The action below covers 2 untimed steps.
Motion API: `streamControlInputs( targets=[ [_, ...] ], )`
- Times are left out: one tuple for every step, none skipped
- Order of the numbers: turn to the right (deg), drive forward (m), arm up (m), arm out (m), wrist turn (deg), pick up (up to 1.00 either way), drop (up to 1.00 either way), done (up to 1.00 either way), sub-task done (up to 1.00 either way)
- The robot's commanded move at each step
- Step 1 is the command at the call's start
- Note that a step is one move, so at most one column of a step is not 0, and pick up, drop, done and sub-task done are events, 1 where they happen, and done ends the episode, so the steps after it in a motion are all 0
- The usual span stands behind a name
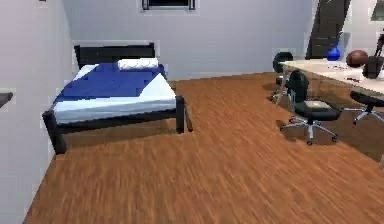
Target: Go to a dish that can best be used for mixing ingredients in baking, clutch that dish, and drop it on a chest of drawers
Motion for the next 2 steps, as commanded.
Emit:
streamControlInputs(
  targets=[
    [45.0, 0.00, 0.00, 0.00, 0.0, 0.00, 0.00, 0.00, 0.00],
    [24.0, 0.00, 0.00, 0.00, 0.0, 0.00, 0.00, 0.00, 0.00]
  ],
)
